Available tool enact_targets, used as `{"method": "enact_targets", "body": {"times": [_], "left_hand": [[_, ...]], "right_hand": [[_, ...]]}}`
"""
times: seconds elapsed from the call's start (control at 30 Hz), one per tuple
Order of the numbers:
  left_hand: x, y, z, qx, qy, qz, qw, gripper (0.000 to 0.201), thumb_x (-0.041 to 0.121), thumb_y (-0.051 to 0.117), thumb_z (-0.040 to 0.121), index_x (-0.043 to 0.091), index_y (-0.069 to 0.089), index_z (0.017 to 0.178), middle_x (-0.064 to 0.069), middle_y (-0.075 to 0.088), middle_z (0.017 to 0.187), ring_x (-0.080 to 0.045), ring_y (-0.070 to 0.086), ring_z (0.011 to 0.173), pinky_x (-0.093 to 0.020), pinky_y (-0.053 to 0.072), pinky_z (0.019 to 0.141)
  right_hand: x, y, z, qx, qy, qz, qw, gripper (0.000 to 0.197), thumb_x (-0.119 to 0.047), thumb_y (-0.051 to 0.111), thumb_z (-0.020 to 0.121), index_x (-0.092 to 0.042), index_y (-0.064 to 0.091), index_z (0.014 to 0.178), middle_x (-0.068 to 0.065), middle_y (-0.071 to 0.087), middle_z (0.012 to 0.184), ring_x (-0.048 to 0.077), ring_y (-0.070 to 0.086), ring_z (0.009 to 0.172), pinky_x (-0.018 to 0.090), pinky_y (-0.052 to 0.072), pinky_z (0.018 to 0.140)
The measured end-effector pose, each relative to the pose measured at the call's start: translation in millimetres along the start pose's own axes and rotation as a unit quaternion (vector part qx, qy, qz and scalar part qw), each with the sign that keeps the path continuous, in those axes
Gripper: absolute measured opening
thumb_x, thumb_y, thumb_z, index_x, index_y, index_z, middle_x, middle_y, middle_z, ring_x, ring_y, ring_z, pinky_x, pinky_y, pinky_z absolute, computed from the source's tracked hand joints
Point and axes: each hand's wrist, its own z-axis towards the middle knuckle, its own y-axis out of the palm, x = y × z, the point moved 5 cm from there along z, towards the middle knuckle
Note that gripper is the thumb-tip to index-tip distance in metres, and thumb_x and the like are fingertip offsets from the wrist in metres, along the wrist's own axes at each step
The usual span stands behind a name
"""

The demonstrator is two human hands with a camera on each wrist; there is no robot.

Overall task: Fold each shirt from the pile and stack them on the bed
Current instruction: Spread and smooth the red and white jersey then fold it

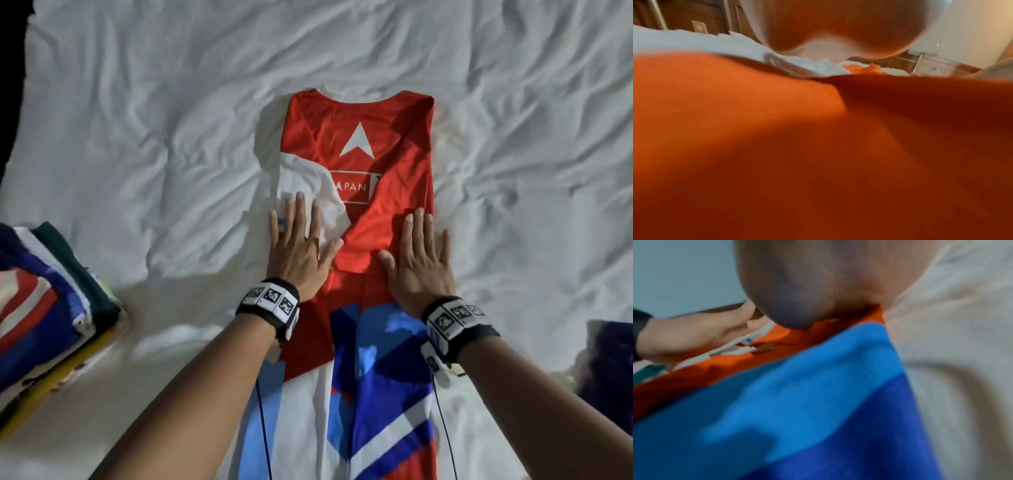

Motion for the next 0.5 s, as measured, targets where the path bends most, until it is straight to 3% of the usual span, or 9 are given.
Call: {"method": "enact_targets", "body": {"times": [0.07, 0.13, 0.2, 0.23, 0.3, 0.37, 0.43, 0.5], "left_hand": [[0.0, -16.1, -24.4, 0.032, 0.016, -0.036, 0.999, 0.079, 0.061, 0.010, 0.104, 0.008, 0.009, 0.164, -0.018, -0.003, 0.171, -0.035, -0.008, 0.158, -0.061, 0.001, 0.125], [5.0, -25.1, -62.7, 0.059, 0.050, -0.064, 0.995, 0.073, 0.055, 0.021, 0.107, 0.008, 0.021, 0.162, -0.020, 0.004, 0.170, -0.037, -0.003, 0.158, -0.058, 0.004, 0.126], [13.7, -27.8, -107.8, 0.069, 0.078, -0.091, 0.990, 0.061, 0.047, 0.038, 0.106, 0.010, 0.042, 0.154, -0.021, 0.024, 0.166, -0.039, 0.017, 0.155, -0.056, 0.016, 0.125], [18.5, -27.3, -131.5, 0.070, 0.094, -0.103, 0.988, 0.052, 0.041, 0.046, 0.103, 0.010, 0.054, 0.144, -0.020, 0.040, 0.157, -0.039, 0.034, 0.147, -0.057, 0.028, 0.120], [26.6, -21.2, -180.1, 0.065, 0.128, -0.120, 0.982, 0.031, 0.030, 0.060, 0.091, 0.012, 0.068, 0.114, -0.013, 0.060, 0.123, -0.036, 0.056, 0.113, -0.053, 0.047, 0.095], [30.8, -7.8, -224.7, 0.036, 0.153, -0.112, 0.981, 0.013, 0.022, 0.070, 0.080, 0.013, 0.064, 0.087, -0.009, 0.058, 0.095, -0.033, 0.055, 0.089, -0.047, 0.047, 0.075], [32.5, 10.9, -263.4, -0.019, 0.162, -0.102, 0.981, 0.018, 0.019, 0.075, 0.076, 0.013, 0.058, 0.075, -0.007, 0.055, 0.083, -0.033, 0.053, 0.081, -0.043, 0.044, 0.070], [32.7, 27.0, -295.0, -0.064, 0.160, -0.082, 0.982, 0.020, 0.021, 0.076, 0.074, 0.013, 0.058, 0.073, -0.007, 0.055, 0.079, -0.033, 0.053, 0.080, -0.041, 0.043, 0.069]], "right_hand": [[-6.2, -8.3, -20.2, -0.005, -0.015, 0.016, 1.000, 0.081, -0.055, 0.025, 0.101, -0.005, 0.004, 0.162, 0.015, -0.007, 0.170, 0.029, -0.011, 0.157, 0.052, -0.006, 0.126], [-16.3, -15.8, -52.0, -0.003, -0.045, 0.031, 0.998, 0.077, -0.046, 0.038, 0.097, -0.009, 0.016, 0.161, 0.015, 0.001, 0.170, 0.031, -0.005, 0.157, 0.053, 0.000, 0.126], [-30.8, -17.8, -92.8, -0.012, -0.069, 0.072, 0.995, 0.065, -0.036, 0.046, 0.096, -0.009, 0.036, 0.155, 0.017, 0.023, 0.166, 0.035, 0.015, 0.156, 0.054, 0.017, 0.125], [-39.4, -18.7, -115.2, -0.005, -0.083, 0.091, 0.992, 0.057, -0.033, 0.047, 0.095, -0.007, 0.050, 0.145, 0.019, 0.040, 0.157, 0.038, 0.034, 0.148, 0.054, 0.032, 0.119], [-54.7, -14.7, -162.8, 0.025, -0.112, 0.106, 0.988, 0.041, -0.032, 0.047, 0.089, -0.010, 0.069, 0.116, 0.014, 0.067, 0.120, 0.040, 0.063, 0.111, 0.050, 0.054, 0.089], [-66.3, -3.3, -209.5, 0.029, -0.129, 0.105, 0.986, 0.027, -0.031, 0.049, 0.087, -0.017, 0.070, 0.093, 0.005, 0.064, 0.090, 0.036, 0.063, 0.085, 0.045, 0.053, 0.068], [-72.9, 10.3, -250.2, 0.017, -0.136, 0.110, 0.984, 0.020, -0.031, 0.052, 0.087, -0.019, 0.067, 0.083, 0.002, 0.059, 0.080, 0.033, 0.060, 0.077, 0.043, 0.052, 0.063], [-76.9, 21.1, -282.9, 0.014, -0.143, 0.102, 0.984, 0.019, -0.032, 0.056, 0.088, -0.018, 0.067, 0.081, 0.002, 0.058, 0.078, 0.032, 0.059, 0.075, 0.043, 0.052, 0.062]]}}
